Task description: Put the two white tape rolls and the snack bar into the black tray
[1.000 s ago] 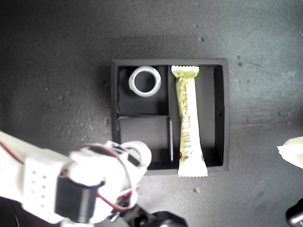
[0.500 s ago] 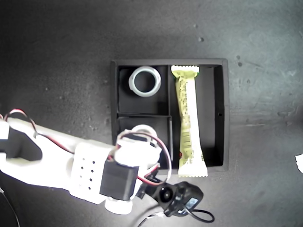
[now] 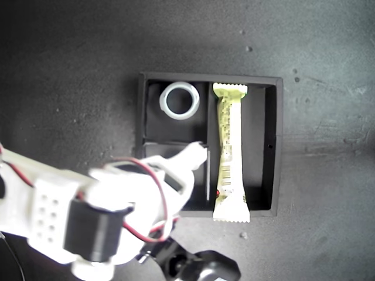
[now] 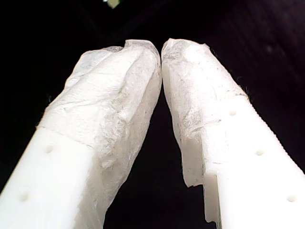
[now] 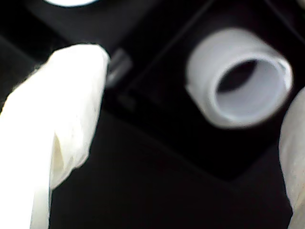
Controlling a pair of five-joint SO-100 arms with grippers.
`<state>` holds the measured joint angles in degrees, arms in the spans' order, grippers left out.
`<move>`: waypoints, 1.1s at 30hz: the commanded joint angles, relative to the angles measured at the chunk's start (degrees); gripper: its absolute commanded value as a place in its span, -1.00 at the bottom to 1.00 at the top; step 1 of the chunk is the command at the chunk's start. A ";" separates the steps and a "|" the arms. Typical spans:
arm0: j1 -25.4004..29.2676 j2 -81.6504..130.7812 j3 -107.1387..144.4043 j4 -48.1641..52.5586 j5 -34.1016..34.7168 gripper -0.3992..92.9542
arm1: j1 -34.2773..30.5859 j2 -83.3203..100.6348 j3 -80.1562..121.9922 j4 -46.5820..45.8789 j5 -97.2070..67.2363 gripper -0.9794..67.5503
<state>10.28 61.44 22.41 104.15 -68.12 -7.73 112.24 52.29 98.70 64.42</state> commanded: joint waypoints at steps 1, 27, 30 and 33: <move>-2.64 18.72 10.11 1.14 0.35 -0.44 | 3.78 4.04 -6.86 4.39 -0.26 -0.97; -1.14 122.87 140.36 -33.13 -15.12 -0.99 | 6.24 79.63 119.97 -38.50 12.04 -0.98; -1.05 127.18 144.58 -32.34 -14.94 -0.99 | 7.29 79.63 123.49 -39.20 12.13 -0.98; -0.88 132.28 148.01 -30.41 -14.77 -0.99 | 7.73 79.63 126.65 -41.48 12.57 -0.98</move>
<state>9.05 189.84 168.93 72.51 -83.58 -0.79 191.43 176.75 59.06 76.55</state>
